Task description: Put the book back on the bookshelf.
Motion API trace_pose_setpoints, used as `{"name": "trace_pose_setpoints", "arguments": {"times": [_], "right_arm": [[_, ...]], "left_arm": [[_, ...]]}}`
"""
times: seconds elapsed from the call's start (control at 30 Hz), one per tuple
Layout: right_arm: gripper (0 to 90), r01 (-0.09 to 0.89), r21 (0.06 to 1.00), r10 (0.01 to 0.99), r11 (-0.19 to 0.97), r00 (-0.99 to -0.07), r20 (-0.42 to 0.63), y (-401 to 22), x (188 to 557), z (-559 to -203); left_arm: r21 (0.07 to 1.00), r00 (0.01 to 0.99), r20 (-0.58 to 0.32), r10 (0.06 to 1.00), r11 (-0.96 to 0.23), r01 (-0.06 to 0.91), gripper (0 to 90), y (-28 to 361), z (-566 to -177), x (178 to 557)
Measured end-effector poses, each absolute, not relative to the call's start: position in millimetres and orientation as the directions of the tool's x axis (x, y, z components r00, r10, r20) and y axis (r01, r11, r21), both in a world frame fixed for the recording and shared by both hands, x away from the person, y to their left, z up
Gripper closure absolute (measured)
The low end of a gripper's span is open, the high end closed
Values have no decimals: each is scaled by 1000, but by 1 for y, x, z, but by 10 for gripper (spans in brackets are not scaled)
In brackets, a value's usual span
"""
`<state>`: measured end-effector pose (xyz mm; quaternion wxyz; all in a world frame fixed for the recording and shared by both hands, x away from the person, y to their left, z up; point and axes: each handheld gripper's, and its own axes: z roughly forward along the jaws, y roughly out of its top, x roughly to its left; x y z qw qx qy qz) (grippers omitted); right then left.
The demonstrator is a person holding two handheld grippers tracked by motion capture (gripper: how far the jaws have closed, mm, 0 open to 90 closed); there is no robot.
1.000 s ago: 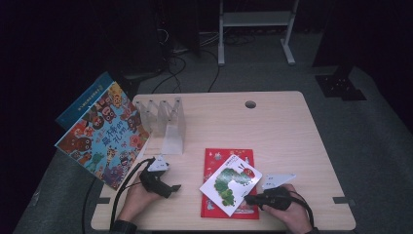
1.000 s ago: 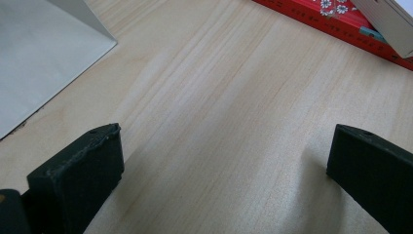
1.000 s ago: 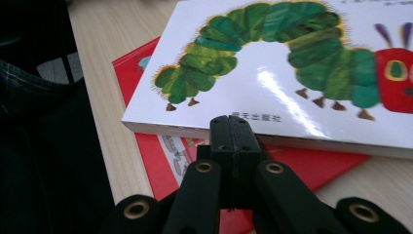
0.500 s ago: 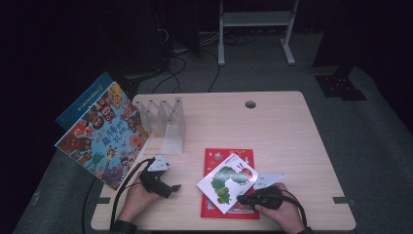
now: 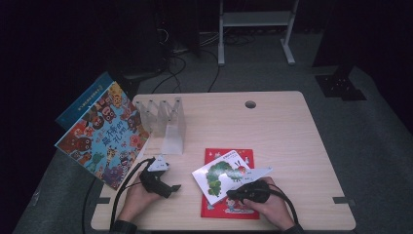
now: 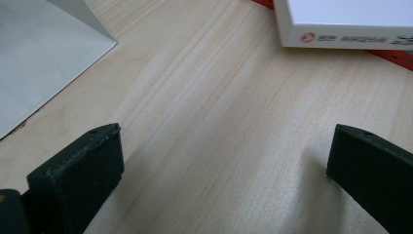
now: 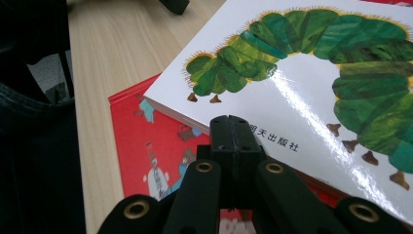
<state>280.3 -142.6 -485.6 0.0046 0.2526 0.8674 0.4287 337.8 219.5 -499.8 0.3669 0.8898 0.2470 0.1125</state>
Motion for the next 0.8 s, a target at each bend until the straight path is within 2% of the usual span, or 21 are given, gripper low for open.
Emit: {"name": "trace_pose_setpoints", "arguments": {"times": [0.47, 0.67, 0.8], "right_arm": [[897, 419, 751, 453, 510, -873, 179, -119, 301, -485], [896, 414, 748, 460, 518, -873, 165, -120, 300, -486], [896, 420, 746, 463, 517, -870, 169, -121, 299, -486]], "left_arm": [[710, 850, 18, 526, -606, 360, 0, 218, -500, 338], [680, 852, 24, 523, -633, 370, 0, 213, -495, 340], [685, 861, -3, 508, -627, 372, 0, 204, -486, 344]]}}
